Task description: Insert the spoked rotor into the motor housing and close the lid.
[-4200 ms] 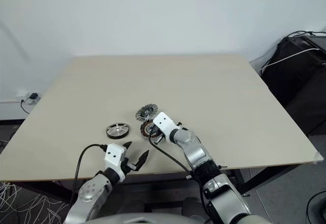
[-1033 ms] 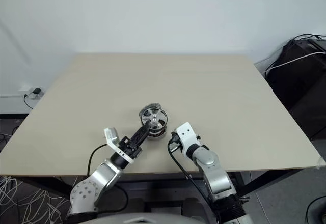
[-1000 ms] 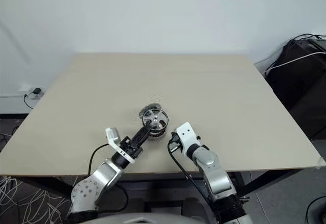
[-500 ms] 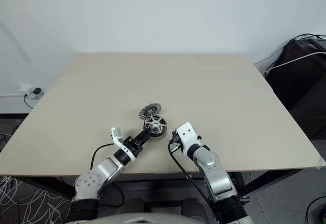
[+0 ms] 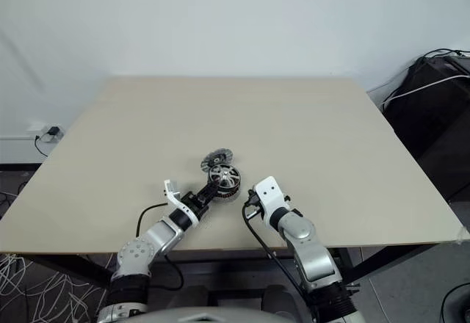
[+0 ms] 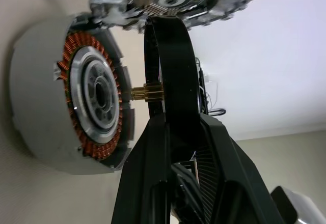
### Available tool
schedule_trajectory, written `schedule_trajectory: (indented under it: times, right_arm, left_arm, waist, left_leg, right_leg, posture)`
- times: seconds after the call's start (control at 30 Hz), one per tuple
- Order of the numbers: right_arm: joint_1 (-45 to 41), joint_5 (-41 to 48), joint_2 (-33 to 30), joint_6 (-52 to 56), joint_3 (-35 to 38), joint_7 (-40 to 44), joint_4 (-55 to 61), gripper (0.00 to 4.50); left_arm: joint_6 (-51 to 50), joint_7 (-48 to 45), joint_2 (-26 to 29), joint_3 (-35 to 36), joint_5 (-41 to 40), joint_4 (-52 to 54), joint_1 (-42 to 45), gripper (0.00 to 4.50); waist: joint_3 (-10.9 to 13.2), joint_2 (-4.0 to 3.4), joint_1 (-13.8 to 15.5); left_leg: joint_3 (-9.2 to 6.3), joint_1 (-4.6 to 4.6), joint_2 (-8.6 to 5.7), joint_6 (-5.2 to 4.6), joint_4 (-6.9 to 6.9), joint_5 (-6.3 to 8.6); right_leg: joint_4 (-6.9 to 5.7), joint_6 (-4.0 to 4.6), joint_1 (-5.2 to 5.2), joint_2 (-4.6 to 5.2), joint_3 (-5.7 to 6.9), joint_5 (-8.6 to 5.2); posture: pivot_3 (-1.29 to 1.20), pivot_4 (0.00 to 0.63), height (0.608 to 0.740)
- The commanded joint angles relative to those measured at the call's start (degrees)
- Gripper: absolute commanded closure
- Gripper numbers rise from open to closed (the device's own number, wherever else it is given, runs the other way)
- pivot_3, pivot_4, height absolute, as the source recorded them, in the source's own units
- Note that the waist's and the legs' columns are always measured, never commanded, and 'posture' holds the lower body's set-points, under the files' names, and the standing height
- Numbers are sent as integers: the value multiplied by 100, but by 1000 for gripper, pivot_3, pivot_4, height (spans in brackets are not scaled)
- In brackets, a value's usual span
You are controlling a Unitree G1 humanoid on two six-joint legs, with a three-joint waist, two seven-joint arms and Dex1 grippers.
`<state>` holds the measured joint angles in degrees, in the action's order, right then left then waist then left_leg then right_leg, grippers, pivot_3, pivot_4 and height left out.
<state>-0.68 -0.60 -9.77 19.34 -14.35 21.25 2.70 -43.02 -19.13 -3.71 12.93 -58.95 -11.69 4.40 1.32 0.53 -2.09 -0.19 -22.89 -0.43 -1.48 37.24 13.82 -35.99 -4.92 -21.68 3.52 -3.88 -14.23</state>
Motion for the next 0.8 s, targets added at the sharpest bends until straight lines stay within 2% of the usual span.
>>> schedule_trajectory:
  times: [0.03,0.23,0.57,0.8]
  right_arm:
    - [-72,34,13,-81,60,-29,242,4500]
    - [-59,35,10,-74,74,-40,258,4500]
    - [-56,42,4,-71,77,-33,258,4500]
    - [-65,45,5,-71,77,-26,243,4500]
  left_arm:
    - [54,-130,-113,6,72,-20,184,4111]
    - [56,-119,-173,23,162,-71,184,4111]
    - [20,-72,-159,125,108,269,10,876]
    - [-60,81,-95,230,-26,952,-405,876]
  waist:
    - [0,0,-1]
    - [0,0,0]
    - [-1,0,-1]
    - [0,1,-3]
  left_leg:
    - [0,0,0,0,0,0]
    - [0,0,0,0,0,0]
    - [-1,5,1,4,2,2]
    - [-2,4,2,13,-1,8]
  right_leg:
    - [0,0,0,0,0,0]
    - [0,0,0,0,0,0]
    - [-1,-2,5,1,0,1]
    - [-1,-1,2,0,-1,1]
  posture:
    - [0,0,740]
    - [0,0,740]
    - [0,0,740]
    - [0,0,740]
